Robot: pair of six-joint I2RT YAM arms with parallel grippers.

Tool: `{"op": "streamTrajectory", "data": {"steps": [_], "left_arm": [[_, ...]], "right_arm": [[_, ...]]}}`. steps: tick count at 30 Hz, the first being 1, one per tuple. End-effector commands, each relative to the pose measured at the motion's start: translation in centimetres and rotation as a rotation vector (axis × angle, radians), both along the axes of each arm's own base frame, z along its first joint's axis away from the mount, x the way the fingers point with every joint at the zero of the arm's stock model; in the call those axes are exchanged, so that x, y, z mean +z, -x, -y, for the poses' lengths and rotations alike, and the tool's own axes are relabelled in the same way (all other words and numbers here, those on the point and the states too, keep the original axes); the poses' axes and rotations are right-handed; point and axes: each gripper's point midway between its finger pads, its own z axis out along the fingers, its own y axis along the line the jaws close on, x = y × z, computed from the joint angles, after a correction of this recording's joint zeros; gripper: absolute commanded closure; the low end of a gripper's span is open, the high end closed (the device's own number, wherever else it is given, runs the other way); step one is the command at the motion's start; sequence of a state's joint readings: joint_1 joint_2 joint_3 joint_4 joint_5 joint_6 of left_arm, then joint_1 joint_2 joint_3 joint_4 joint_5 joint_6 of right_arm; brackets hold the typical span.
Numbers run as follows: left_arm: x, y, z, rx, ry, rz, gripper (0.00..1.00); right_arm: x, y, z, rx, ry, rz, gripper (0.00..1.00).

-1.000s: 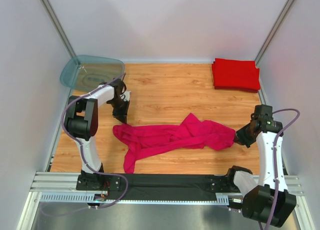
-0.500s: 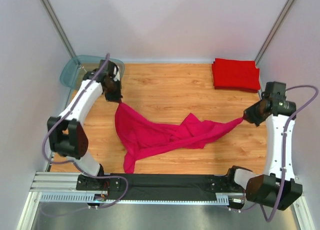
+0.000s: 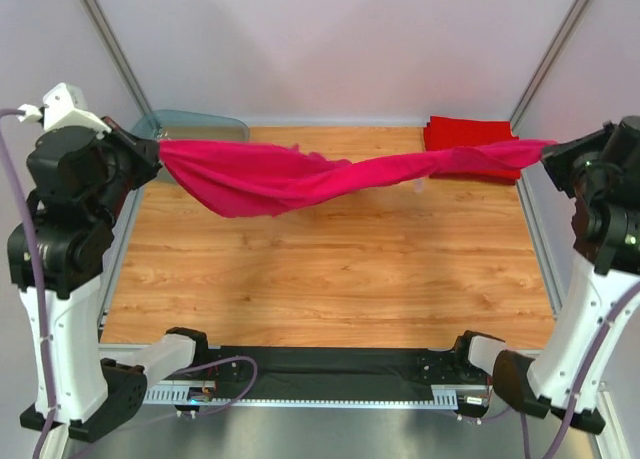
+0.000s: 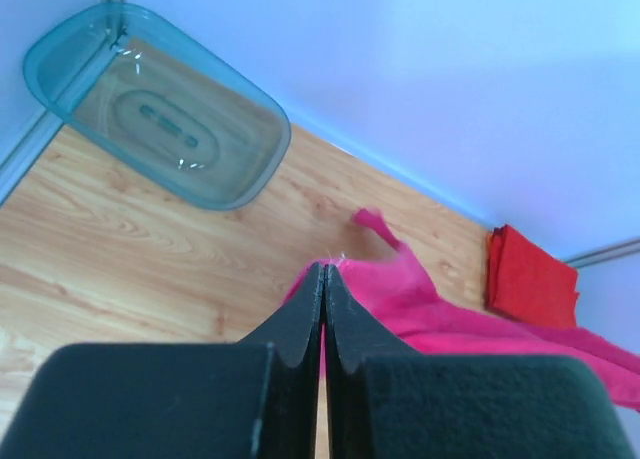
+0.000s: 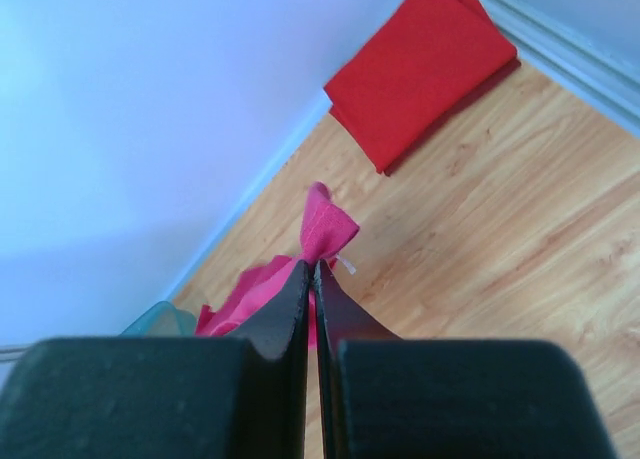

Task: Fold and stack the t-shirts
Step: Flatten the tshirt out

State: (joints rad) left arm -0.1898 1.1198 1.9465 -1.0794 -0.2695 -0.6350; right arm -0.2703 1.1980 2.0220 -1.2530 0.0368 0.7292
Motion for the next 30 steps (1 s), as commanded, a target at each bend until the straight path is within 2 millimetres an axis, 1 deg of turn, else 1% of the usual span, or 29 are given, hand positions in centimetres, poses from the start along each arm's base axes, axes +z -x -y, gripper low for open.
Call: {"op": "streamTrajectory", "data": {"steps": [1, 2, 4, 5, 6, 7, 8, 9, 10, 11, 12, 13, 14, 15, 16, 17, 18, 19, 20, 21, 22, 23, 24, 25, 26, 27, 28, 29, 30], "left_arm": [[-1.8, 2.4, -1.3, 0.047, -0.025, -0.079, 1.00], [-2.2, 2.8, -1.3, 0.042, -0.026, -0.090, 1.00], [-3.2, 3.9, -1.4, 0.038, -0.027, -0.128, 1.00], [-3.8, 4.1, -1.4, 0.034, -0.033, -0.151, 1.00], [-4.3, 4.2, -1.1, 0.016, -0.038, -0.173, 1.00], [-5.6, 4.1, -1.0, 0.004, -0.058, -0.221, 1.00], [-6.2, 3.9, -0.8, -0.010, -0.063, -0.246, 1.00], [-6.9, 3.8, -0.4, -0.025, -0.063, -0.279, 1.00], [-8.5, 3.3, -0.1, -0.036, -0.067, -0.338, 1.00], [-9.3, 2.9, 0.2, -0.054, -0.069, -0.360, 1.00], [-9.9, 1.8, 0.9, -0.083, -0.063, -0.368, 1.00], [-12.0, 1.1, 1.3, -0.099, -0.068, -0.425, 1.00], [-13.0, 0.5, 1.6, -0.112, -0.076, -0.451, 1.00], [-14.1, -1.1, 2.1, -0.129, -0.078, -0.472, 1.00], [-16.2, -1.9, 2.3, -0.136, -0.087, -0.521, 1.00], [-17.5, -2.8, 2.8, -0.162, -0.095, -0.542, 1.00], [-18.8, -5.1, 3.6, -0.190, -0.094, -0.539, 1.00], [-20.7, -6.0, 4.3, -0.227, -0.096, -0.571, 1.00], [-21.6, -7.2, 5.1, -0.266, -0.089, -0.574, 1.00], [-23.3, -9.3, 6.7, -0.332, -0.069, -0.585, 1.00], [-23.9, -10.5, 7.3, -0.356, -0.060, -0.585, 1.00], [-24.6, -11.6, 8.2, -0.395, -0.044, -0.588, 1.00], [-24.9, -13.2, 8.8, -0.417, -0.040, -0.566, 1.00], [-26.4, -15.1, 9.4, -0.432, -0.038, -0.595, 1.00], [-26.9, -16.2, 10.4, -0.478, -0.018, -0.592, 1.00], [-28.9, -18.0, 11.2, -0.504, -0.009, -0.611, 1.00], [-27.7, -19.6, 12.1, -0.539, 0.000, -0.562, 1.00], [-27.2, -20.4, 13.3, -0.597, 0.032, -0.534, 1.00], [-27.9, -21.9, 14.1, -0.615, 0.044, -0.517, 1.00]], "right_arm": [[3.1, 3.5, -0.1, -0.022, 0.090, 0.120, 1.00], [3.5, 4.7, 0.0, -0.044, 0.109, 0.134, 1.00], [2.9, 5.5, -0.1, -0.038, 0.123, 0.106, 1.00], [3.0, 6.0, -0.3, -0.036, 0.125, 0.106, 1.00], [2.9, 6.3, -0.4, -0.031, 0.129, 0.098, 1.00], [2.5, 6.6, -0.5, -0.024, 0.127, 0.081, 1.00], [2.7, 7.0, -0.6, -0.023, 0.132, 0.087, 1.00], [2.3, 7.4, -0.7, -0.025, 0.129, 0.072, 1.00], [2.2, 7.7, -0.5, -0.039, 0.129, 0.067, 1.00], [1.9, 8.0, -0.5, -0.046, 0.129, 0.058, 1.00], [1.5, 8.4, -0.5, -0.052, 0.127, 0.045, 1.00], [1.2, 8.5, -0.4, -0.055, 0.124, 0.037, 1.00], [0.6, 8.4, -0.4, -0.055, 0.117, 0.021, 1.00], [-0.8, 8.2, -0.5, -0.051, 0.102, -0.012, 1.00], [-1.9, 8.0, -0.6, -0.044, 0.084, -0.032, 1.00], [-2.8, 7.9, -0.7, -0.041, 0.075, -0.046, 1.00], [-4.8, 8.0, -0.8, -0.041, 0.059, -0.078, 1.00], [-5.7, 8.0, -0.8, -0.047, 0.048, -0.090, 1.00], [-6.6, 8.2, -0.8, -0.048, 0.046, -0.101, 1.00], [-7.5, 8.0, -0.6, -0.052, 0.048, -0.113, 1.00], [-9.6, 8.3, -0.2, -0.074, 0.052, -0.159, 1.00], [-10.8, 8.4, 0.2, -0.089, 0.058, -0.189, 1.00], [-11.6, 8.3, 0.6, -0.104, 0.067, -0.204, 1.00], [-13.3, 8.5, 1.1, -0.129, 0.077, -0.244, 1.00], [-13.9, 8.5, 1.4, -0.138, 0.087, -0.256, 1.00], [-14.1, 8.3, 1.8, -0.155, 0.095, -0.251, 1.00], [-14.5, 8.6, 2.4, -0.186, 0.108, -0.265, 1.00], [-14.8, 8.6, 2.7, -0.204, 0.112, -0.273, 1.00], [-14.9, 8.5, 2.9, -0.217, 0.117, -0.275, 1.00]]}}
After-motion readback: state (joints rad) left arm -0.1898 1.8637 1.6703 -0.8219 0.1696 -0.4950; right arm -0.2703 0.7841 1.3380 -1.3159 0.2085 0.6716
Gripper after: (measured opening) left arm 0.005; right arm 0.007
